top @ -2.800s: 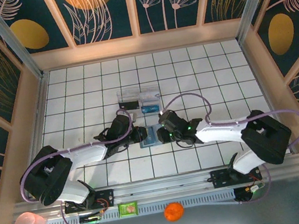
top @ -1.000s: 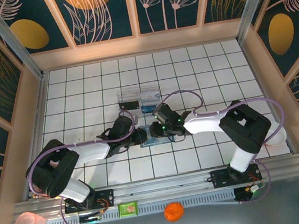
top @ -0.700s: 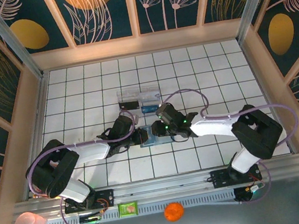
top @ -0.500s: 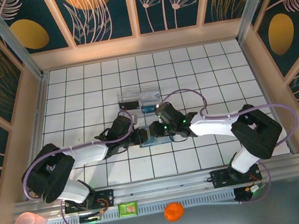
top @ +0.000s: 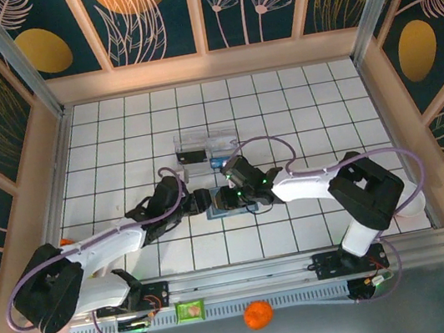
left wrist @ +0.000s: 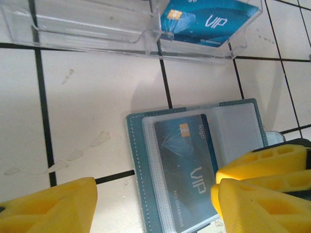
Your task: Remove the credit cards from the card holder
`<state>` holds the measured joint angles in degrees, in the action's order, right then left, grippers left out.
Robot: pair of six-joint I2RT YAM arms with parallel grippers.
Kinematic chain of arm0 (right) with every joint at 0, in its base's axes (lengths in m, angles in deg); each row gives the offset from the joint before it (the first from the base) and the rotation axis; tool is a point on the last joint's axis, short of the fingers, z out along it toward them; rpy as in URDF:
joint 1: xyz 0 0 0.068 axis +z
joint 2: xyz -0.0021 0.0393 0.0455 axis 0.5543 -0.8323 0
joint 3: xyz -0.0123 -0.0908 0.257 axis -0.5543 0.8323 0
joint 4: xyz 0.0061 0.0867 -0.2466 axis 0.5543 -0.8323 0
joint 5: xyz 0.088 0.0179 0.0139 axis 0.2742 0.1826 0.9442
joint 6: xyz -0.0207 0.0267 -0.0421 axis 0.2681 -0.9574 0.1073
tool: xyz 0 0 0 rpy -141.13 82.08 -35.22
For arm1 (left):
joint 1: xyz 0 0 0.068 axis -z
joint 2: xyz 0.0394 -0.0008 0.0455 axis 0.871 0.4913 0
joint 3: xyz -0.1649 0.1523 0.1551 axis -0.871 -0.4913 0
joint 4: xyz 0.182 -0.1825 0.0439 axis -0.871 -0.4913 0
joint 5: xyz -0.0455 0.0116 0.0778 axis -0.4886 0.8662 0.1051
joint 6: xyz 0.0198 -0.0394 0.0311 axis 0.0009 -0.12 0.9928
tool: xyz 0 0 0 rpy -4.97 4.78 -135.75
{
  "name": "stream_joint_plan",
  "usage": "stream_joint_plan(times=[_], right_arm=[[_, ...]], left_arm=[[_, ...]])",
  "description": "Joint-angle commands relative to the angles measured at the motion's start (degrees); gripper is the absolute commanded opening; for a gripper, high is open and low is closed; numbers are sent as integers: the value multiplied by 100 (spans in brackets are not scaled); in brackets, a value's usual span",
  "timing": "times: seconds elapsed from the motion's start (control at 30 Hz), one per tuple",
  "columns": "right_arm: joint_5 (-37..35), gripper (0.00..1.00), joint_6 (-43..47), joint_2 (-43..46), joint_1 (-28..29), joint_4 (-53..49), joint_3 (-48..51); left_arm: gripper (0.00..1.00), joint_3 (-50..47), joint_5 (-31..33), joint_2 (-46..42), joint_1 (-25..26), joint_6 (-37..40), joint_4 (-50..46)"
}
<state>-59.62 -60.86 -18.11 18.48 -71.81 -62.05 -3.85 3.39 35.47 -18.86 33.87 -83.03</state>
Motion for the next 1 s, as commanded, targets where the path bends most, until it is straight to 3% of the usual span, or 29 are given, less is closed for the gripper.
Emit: stream_joint_plan(times=[0.0, 0.3, 0.57, 0.97], right_arm=[[-345, 26, 51, -133, 39, -335, -144], [-444, 26, -10, -283, 68, -418, -181], [-1359, 26, -189, -185, 195, -949, -253], [-1996, 31, -201, 301, 352, -975, -230]], left_arm=[[67, -39, 299, -154, -23, 14, -256], [68, -67, 230, -80, -30, 15, -194], [69, -80, 253, -125, -33, 46, -229], [69, -19, 194, -65, -47, 94, -221]])
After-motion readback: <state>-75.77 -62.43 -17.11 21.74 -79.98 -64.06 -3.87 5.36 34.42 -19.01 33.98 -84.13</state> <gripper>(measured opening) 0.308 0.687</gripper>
